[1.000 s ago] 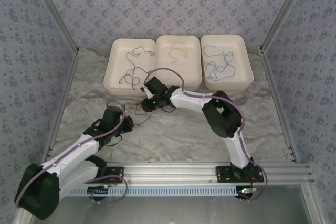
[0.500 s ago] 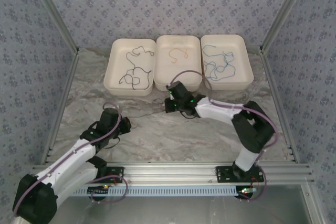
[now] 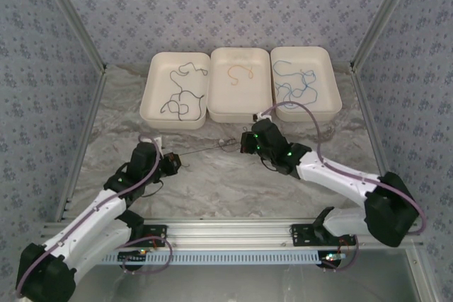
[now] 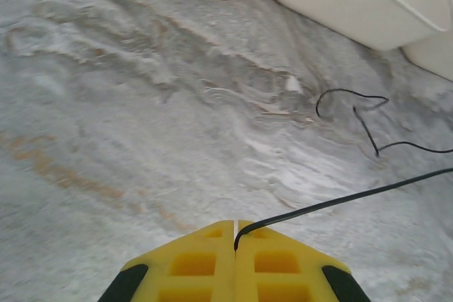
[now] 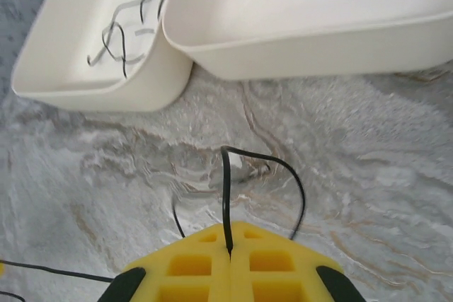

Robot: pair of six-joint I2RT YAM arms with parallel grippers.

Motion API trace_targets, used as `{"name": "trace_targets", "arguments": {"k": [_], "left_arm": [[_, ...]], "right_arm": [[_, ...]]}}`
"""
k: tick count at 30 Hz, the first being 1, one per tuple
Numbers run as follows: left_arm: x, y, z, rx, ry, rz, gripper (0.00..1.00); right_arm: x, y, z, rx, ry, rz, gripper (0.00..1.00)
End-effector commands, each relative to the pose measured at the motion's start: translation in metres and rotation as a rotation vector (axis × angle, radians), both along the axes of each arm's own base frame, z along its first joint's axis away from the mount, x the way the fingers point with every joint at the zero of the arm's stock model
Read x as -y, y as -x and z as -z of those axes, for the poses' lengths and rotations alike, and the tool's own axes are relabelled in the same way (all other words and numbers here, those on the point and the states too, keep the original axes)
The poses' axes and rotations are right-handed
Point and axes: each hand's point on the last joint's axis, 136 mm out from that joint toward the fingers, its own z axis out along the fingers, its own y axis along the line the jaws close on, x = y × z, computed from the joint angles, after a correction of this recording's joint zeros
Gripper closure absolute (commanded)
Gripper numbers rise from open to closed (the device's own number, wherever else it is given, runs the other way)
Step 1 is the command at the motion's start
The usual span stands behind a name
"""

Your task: Untangle the cables

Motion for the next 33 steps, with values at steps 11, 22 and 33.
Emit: {"name": "trace_targets", "arguments": {"k": [11, 22, 33], "left_arm": [[0.12, -0.003, -0.019, 0.013, -0.203, 0.493, 1.0], [0.111, 0.02, 0.046, -0.06, -0.779, 0.667, 1.0], [0.082, 0.019, 0.026, -0.038, -0.881, 0.585, 1.0]], "right_arm": [[0.139, 0.014, -0.043, 0.125, 0.289, 0.568, 1.0], [0.082, 0.03, 0.082, -0.341, 0.168, 0.43, 1.0], [0.037, 0.039, 0.076, -0.437, -0.039, 0.288, 0.46]]}}
